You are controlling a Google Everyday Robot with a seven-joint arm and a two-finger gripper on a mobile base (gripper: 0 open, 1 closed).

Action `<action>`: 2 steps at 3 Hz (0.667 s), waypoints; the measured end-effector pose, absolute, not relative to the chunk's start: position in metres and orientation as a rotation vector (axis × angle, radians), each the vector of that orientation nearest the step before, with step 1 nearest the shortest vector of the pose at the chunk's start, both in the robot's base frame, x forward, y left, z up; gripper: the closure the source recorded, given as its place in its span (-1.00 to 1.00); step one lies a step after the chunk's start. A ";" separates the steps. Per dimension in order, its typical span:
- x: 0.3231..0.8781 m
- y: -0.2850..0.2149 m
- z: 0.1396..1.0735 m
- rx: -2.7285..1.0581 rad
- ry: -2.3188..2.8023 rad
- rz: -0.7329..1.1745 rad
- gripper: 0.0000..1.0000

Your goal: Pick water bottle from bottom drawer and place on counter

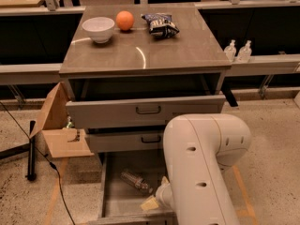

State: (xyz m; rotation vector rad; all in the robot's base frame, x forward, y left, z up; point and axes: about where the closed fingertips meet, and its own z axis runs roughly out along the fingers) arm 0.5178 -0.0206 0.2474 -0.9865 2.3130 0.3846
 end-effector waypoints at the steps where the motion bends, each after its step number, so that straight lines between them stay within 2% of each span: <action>1: 0.531 -0.010 0.224 -0.981 2.281 0.347 -1.00; 2: 0.532 -0.009 0.219 -0.973 2.281 0.341 -1.00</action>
Offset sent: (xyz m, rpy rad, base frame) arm 0.0127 0.0105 -0.0226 -0.0079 -0.0414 -0.0062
